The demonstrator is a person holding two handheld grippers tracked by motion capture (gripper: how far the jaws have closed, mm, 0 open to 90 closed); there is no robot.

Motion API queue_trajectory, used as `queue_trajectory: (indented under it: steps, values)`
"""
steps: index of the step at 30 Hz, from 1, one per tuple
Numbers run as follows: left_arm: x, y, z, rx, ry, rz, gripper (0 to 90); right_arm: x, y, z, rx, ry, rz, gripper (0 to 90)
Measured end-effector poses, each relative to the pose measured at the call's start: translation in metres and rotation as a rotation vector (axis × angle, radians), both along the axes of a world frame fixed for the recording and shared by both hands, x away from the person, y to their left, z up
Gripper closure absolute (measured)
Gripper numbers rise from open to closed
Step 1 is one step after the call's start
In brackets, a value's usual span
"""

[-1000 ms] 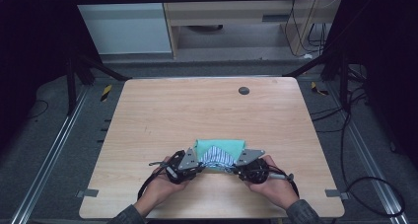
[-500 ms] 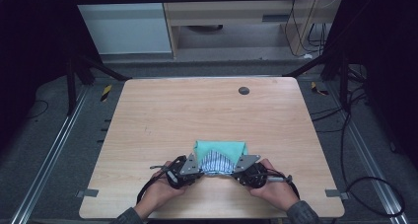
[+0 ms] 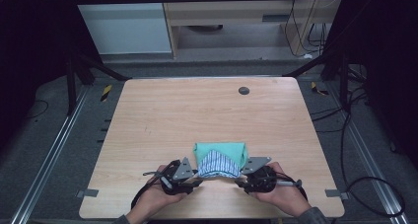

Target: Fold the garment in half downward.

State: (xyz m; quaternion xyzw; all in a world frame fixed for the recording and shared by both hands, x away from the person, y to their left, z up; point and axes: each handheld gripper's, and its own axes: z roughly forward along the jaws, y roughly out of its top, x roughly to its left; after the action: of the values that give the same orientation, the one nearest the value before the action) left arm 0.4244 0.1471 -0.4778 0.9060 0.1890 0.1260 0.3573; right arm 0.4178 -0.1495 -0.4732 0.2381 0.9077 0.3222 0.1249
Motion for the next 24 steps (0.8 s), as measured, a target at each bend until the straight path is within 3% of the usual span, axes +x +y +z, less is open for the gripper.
queue_trajectory:
  steps: [3, 6, 12, 18, 20, 24]
  values:
    - [0.002, 0.008, 0.002, -0.028, -0.001, 0.056, 40.0, -0.003, -0.009, -0.001, 0.004, 0.001, -0.039, 39.7]
    - [0.008, 0.015, 0.003, -0.023, 0.0, 0.092, 31.6, -0.002, -0.018, -0.003, 0.005, -0.023, -0.085, 30.3]
    - [0.024, 0.031, 0.003, -0.035, 0.026, 0.185, 17.1, 0.012, -0.033, -0.004, 0.036, -0.032, -0.199, 19.2]
    - [0.048, 0.052, 0.001, -0.068, 0.052, 0.288, 11.2, 0.032, -0.051, -0.009, 0.07, -0.029, -0.3, 11.0]
    - [0.056, 0.058, -0.001, -0.054, 0.056, 0.314, 9.9, 0.039, -0.055, -0.012, 0.075, -0.002, -0.337, 8.2]
    - [0.071, 0.067, -0.008, -0.044, 0.056, 0.375, 9.3, 0.051, -0.062, -0.019, 0.052, 0.007, -0.389, 7.7]
